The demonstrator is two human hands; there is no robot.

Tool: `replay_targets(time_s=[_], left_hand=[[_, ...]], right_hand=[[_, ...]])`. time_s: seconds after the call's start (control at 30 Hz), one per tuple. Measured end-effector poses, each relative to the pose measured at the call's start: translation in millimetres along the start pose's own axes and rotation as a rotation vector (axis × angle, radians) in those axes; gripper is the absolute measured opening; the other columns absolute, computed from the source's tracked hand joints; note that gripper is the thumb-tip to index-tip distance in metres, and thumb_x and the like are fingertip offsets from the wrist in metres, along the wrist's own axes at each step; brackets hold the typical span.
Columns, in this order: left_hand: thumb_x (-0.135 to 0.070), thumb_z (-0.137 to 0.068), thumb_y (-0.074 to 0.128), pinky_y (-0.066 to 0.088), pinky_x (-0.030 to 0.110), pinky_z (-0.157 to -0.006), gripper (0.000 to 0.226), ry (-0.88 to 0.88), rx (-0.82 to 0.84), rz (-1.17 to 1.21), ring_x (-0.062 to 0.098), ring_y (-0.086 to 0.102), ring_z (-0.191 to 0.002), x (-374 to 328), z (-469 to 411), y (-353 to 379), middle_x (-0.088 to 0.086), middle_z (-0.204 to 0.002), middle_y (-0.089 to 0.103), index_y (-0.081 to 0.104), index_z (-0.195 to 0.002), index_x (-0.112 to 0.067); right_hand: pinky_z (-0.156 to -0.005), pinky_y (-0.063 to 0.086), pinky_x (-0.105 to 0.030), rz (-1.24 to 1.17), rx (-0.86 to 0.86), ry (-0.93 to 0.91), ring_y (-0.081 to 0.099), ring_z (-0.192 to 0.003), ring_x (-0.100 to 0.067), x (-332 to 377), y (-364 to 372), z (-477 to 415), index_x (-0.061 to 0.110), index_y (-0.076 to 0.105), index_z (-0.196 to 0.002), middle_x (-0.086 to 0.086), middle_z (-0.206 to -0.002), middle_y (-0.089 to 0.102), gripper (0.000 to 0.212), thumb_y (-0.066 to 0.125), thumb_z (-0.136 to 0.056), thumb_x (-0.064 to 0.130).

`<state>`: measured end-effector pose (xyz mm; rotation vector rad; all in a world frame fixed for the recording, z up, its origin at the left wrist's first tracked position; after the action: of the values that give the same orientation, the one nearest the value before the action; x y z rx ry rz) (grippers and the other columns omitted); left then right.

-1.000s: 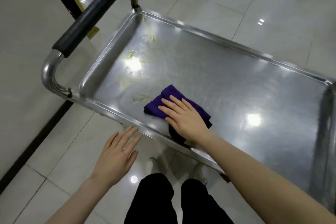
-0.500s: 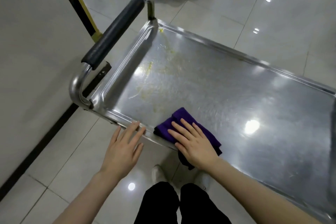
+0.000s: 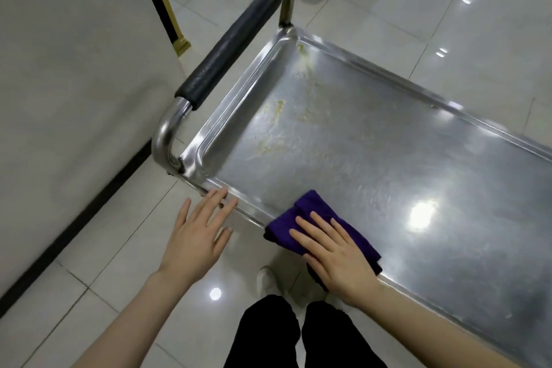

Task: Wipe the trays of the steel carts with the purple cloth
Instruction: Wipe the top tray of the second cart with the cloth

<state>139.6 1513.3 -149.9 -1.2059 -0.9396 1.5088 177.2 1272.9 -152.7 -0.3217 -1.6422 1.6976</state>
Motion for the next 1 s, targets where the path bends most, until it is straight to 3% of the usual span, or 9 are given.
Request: replay_targets(time_s=[0.13,0.27,0.33,0.43,0.57,0.67,0.87,1.0], left_hand=[[-0.032,-0.087,0.032,0.018,0.042,-0.118,0.061,-0.012,-0.036,0.225,0.011,0.015,-0.148,-1.4,-1.3,-3.7,-0.006,-0.158,0.024,0.036,-0.148,-0.025],[-0.021,-0.082,0.046,0.027,0.036,-0.115,0.064,-0.194,-0.171,0.402,0.012,0.033,-0.139,25.2,1.0,-17.7,-0.003,-0.152,0.037,0.04,-0.146,-0.016],[-0.022,-0.083,0.047,0.023,0.04,-0.118,0.062,-0.249,-0.207,0.322,0.018,0.03,-0.143,40.7,2.1,-25.8,0.004,-0.151,0.039,0.043,-0.144,-0.01],[-0.033,-0.089,0.041,0.029,0.045,-0.116,0.059,-0.094,-0.159,0.184,0.02,0.029,-0.144,30.2,-4.9,-29.3,0.005,-0.153,0.036,0.046,-0.141,-0.008],[-0.036,-0.091,0.039,0.041,0.044,-0.108,0.053,-0.063,-0.176,0.234,0.025,0.046,-0.132,20.3,-21.8,-31.7,0.007,-0.149,0.043,0.057,-0.132,-0.007],[-0.034,-0.093,0.035,0.041,0.049,-0.106,0.053,-0.116,-0.199,0.249,0.032,0.049,-0.129,22.1,-34.3,-32.5,0.014,-0.145,0.047,0.056,-0.133,-0.006],[-0.031,-0.095,0.038,0.024,0.028,-0.114,0.053,-0.195,-0.154,0.255,0.017,0.037,-0.138,33.0,-33.1,-24.4,0.0,-0.153,0.036,0.038,-0.147,-0.019],[-0.036,-0.095,0.037,0.028,0.031,-0.112,0.056,-0.166,-0.105,0.159,0.019,0.04,-0.136,30.4,-33.4,-22.5,0.002,-0.152,0.038,0.038,-0.147,-0.015]], right_hand=[[-0.118,0.025,-0.045,-0.03,-0.009,-0.01,0.023,-0.147,-0.019,15.6,-2.6,-37.6,0.03,0.043,-0.146,0.006,-0.155,0.034,0.047,0.04,-0.1,0.038],[-0.121,0.013,-0.041,-0.105,-0.054,0.042,0.016,-0.149,-0.015,47.0,-2.4,-133.5,0.029,0.043,-0.146,0.008,-0.157,0.029,0.045,0.039,-0.102,0.037],[-0.121,0.009,-0.041,-0.096,-0.057,0.075,0.013,-0.149,-0.016,54.6,-1.9,-158.5,0.028,0.041,-0.147,0.008,-0.159,0.027,0.045,0.039,-0.103,0.036],[-0.122,0.01,-0.04,-0.091,-0.049,0.034,0.012,-0.149,-0.014,49.9,-1.1,-140.0,0.028,0.04,-0.147,0.008,-0.158,0.027,0.045,0.038,-0.103,0.035],[-0.12,0.011,-0.039,-0.067,-0.008,0.028,0.008,-0.149,-0.009,21.4,3.1,-66.0,0.034,0.035,-0.149,0.014,-0.159,0.023,0.046,0.035,-0.103,0.039],[-0.118,0.013,-0.04,-0.055,0.031,0.029,0.009,-0.149,-0.01,7.6,2.6,-52.7,0.036,0.033,-0.149,0.014,-0.159,0.022,0.046,0.034,-0.103,0.041],[-0.122,0.009,-0.04,-0.034,-0.042,0.037,0.009,-0.15,-0.013,16.2,-10.6,-181.9,0.032,0.036,-0.149,0.01,-0.16,0.022,0.047,0.032,-0.103,0.04],[-0.121,0.004,-0.041,-0.05,-0.041,0.086,0.003,-0.15,-0.015,11.3,-22.7,-246.8,0.031,0.03,-0.151,0.009,-0.161,0.017,0.047,0.03,-0.104,0.039]])
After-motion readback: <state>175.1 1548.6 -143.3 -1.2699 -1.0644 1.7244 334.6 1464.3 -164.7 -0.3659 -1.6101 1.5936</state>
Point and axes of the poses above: each hand's wrist, its own z-axis away from the middle knuckle, its own y-axis out of the palm, x = y × z, the point moved 8 cm from there along -z, towards the middle knuckle
